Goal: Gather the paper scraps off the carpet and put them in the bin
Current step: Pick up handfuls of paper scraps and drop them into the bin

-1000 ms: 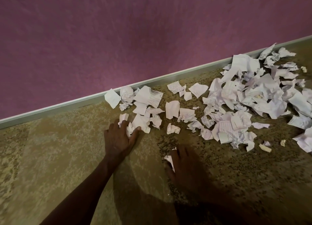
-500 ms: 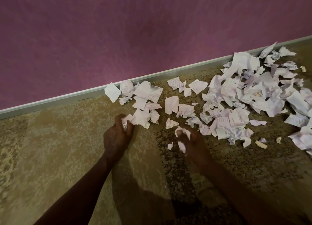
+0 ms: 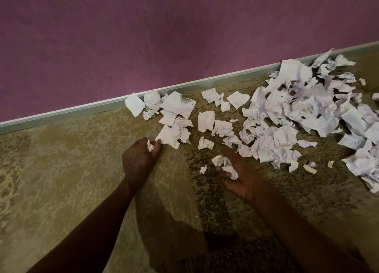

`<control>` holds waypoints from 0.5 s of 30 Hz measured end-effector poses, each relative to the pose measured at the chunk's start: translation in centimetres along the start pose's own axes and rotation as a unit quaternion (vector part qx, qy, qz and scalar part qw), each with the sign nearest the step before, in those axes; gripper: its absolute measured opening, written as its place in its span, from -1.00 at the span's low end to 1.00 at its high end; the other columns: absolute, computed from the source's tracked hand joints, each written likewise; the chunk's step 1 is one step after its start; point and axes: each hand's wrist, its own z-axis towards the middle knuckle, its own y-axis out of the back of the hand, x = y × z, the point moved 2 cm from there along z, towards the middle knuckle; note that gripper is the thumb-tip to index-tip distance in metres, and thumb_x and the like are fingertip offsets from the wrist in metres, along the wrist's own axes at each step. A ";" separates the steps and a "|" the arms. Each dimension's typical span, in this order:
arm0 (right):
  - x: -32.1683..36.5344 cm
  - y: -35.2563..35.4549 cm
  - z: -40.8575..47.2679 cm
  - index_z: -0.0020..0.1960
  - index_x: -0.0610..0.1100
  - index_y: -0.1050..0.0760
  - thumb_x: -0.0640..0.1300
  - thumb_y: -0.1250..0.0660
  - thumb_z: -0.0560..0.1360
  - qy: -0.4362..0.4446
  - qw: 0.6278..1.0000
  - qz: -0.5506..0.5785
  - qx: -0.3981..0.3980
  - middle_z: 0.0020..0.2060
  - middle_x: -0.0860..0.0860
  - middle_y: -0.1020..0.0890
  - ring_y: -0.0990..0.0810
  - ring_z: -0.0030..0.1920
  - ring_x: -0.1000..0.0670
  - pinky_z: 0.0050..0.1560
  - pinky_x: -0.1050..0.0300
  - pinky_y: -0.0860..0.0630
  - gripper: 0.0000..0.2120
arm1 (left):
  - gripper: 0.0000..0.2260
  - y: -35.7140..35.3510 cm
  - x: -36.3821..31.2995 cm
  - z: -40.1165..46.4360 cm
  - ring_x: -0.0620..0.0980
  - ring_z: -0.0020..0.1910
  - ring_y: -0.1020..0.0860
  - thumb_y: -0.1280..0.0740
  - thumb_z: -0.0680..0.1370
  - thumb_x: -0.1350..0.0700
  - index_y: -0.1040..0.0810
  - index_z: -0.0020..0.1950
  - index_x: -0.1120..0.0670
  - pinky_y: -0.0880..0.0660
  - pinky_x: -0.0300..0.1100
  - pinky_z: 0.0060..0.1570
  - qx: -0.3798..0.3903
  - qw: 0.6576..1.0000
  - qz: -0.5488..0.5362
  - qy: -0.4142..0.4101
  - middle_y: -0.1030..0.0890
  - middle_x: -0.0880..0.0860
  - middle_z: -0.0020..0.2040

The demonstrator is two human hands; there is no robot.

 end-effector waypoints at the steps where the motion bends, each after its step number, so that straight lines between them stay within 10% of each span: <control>1: 0.1 0.1 0.3 -0.18 -0.23 -0.49 -0.25 -0.51 0.27 0.023 0.997 -0.075 -0.022 -0.30 -0.13 -0.50 -0.46 -0.49 0.04 -0.66 0.31 -0.26 -0.77 | -0.67 -0.1 0.1 0.1 0.03 -0.37 -0.51 -0.23 0.58 -0.20 -0.52 -0.20 0.02 -0.34 -0.17 -0.38 0.001 1.000 -0.005 0.003 -0.58 0.03 -0.28; 3: 0.0 0.0 0.8 -0.11 -0.21 -0.55 -0.28 -0.32 0.49 0.116 0.935 -0.326 -0.084 -0.25 -0.10 -0.55 -0.46 -0.43 0.09 -0.57 0.26 -0.34 -0.96 | -0.71 -0.2 0.4 0.2 0.04 -0.39 -0.49 -0.22 0.60 -0.11 -0.48 -0.19 0.06 -0.33 -0.16 -0.40 -0.008 1.000 -0.027 0.015 -0.55 0.05 -0.31; 7: -1.4 1.3 2.6 0.19 -0.05 -0.58 0.10 -0.31 0.53 0.307 0.607 -0.730 -0.071 0.04 -0.02 -0.62 -0.53 0.04 0.06 0.12 0.05 -0.50 -0.68 | -0.77 0.7 0.5 1.5 0.05 -0.33 -0.45 -0.17 0.64 0.00 -0.43 -0.04 0.16 -0.30 -0.11 -0.31 -0.051 0.988 -0.117 0.092 -0.50 0.06 -0.25; 15: -3.3 1.4 3.5 0.14 -0.16 -0.55 -0.12 -0.28 0.52 0.346 0.482 -0.795 -0.129 0.02 -0.12 -0.59 -0.58 0.00 -0.14 -0.06 0.06 -0.49 -0.77 | -0.50 0.3 -0.3 10.6 0.31 0.14 -0.54 -0.20 0.62 -0.15 -0.37 0.32 0.25 -0.43 0.09 0.10 -0.098 0.960 -0.167 0.204 -0.57 0.31 0.16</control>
